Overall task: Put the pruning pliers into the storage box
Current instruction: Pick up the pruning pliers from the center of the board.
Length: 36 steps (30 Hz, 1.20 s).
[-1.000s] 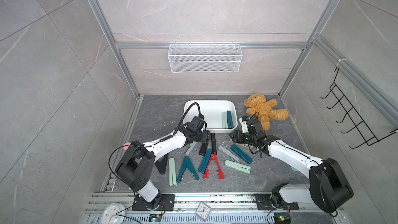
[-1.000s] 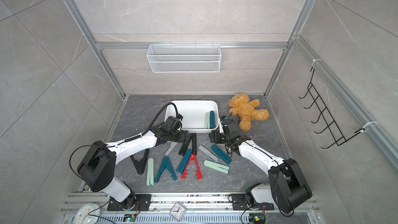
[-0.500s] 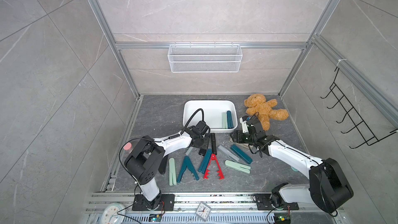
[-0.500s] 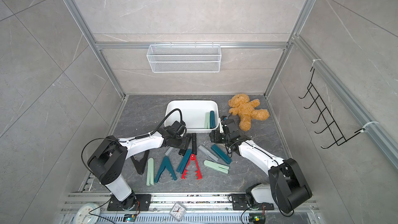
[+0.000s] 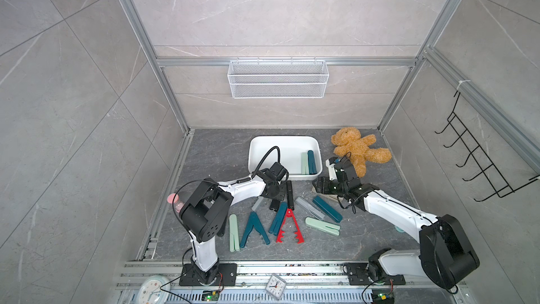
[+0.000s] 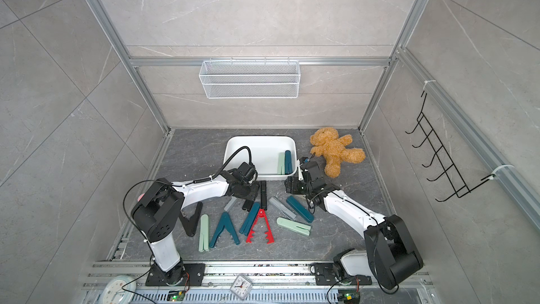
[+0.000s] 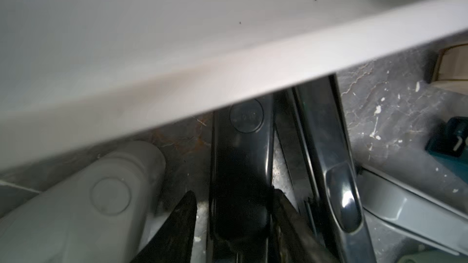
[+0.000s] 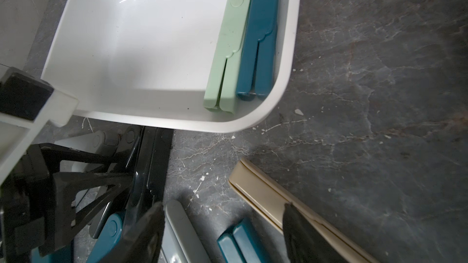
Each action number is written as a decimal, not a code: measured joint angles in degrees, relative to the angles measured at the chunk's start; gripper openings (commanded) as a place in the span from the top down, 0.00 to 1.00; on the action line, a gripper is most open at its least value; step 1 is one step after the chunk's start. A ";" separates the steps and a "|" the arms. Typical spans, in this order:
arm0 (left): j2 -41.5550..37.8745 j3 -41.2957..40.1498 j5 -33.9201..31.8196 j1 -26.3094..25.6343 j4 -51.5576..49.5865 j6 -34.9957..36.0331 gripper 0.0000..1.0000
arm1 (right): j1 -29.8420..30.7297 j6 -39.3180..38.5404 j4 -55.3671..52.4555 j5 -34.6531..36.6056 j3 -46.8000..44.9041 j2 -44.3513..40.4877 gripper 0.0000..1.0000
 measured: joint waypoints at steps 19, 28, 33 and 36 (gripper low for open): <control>0.26 -0.11 -0.61 0.00 -0.33 -0.02 0.74 | 0.00 0.46 1.09 0.39 0.00 0.02 0.23; -6.34 -0.59 0.61 0.00 -1.36 -0.70 0.77 | 0.00 0.46 1.29 1.16 0.00 0.02 0.22; -11.06 -0.59 1.75 0.00 -2.49 -1.20 0.78 | 0.00 0.46 1.31 1.84 0.20 0.02 0.21; -12.96 -0.59 2.54 0.00 -3.06 -1.95 0.78 | 0.00 0.44 1.70 1.90 0.81 0.02 0.21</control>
